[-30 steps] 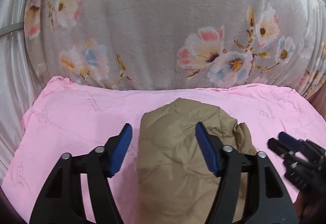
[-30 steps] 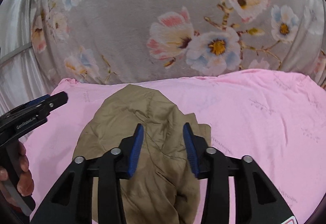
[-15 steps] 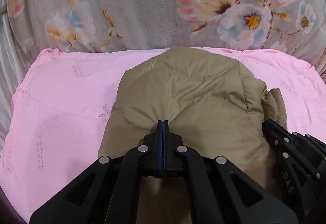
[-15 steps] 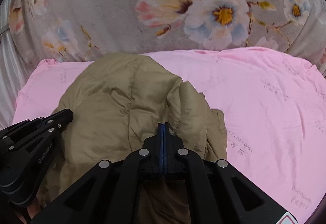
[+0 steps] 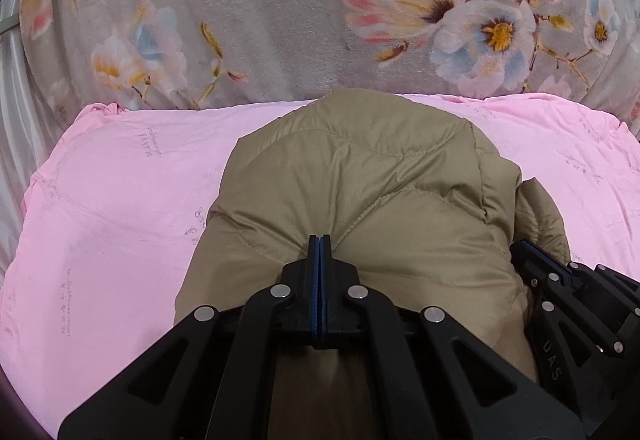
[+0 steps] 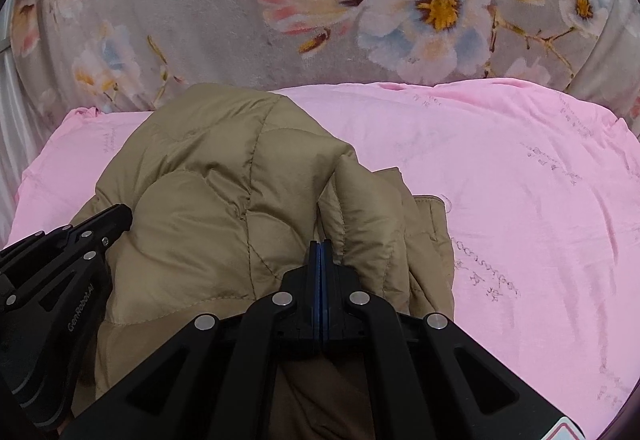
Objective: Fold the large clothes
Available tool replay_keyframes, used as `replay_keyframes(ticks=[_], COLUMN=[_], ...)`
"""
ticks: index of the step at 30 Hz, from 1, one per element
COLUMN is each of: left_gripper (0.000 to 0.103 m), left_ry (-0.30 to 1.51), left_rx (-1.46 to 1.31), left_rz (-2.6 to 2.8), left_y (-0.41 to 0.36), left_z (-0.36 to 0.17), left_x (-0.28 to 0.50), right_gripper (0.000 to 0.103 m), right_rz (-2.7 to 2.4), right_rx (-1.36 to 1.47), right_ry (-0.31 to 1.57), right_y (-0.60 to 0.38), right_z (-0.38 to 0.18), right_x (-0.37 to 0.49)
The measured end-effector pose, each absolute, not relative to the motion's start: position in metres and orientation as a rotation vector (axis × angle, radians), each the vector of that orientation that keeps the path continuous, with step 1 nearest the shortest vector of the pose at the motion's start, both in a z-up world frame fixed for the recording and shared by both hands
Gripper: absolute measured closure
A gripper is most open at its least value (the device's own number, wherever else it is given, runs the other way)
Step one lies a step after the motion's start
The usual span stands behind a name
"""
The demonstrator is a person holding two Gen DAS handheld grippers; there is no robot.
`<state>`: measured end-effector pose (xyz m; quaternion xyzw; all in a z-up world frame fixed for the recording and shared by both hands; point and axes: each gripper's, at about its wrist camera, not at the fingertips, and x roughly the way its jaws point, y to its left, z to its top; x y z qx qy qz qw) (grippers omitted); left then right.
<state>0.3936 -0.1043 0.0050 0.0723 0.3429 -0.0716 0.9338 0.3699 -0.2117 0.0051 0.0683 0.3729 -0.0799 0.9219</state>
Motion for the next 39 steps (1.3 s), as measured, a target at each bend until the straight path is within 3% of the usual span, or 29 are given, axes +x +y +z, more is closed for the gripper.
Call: replay_keyframes(ticks=[24, 31, 39], left_gripper=[0.103, 0.103, 0.103], left_ry=[0.674, 0.707, 0.789], left_rx=[0.148, 0.134, 0.147], left_rz=[-0.137, -0.215, -0.179], left_y=[-0.109, -0.071, -0.063], left_z=[-0.008, 0.021, 0.010], left_x=[0.399, 0.337, 0.308], right_gripper=[0.103, 0.103, 0.103], right_rz=[-0.122, -0.072, -0.122], right_rx=[0.242, 0.211, 0.124], right_ry=[0.778, 0.802, 0.851], right_y=[-0.231, -0.223, -0.203], right_z=[0.000, 0.032, 0.006], right_x=[0.372, 0.296, 0.285])
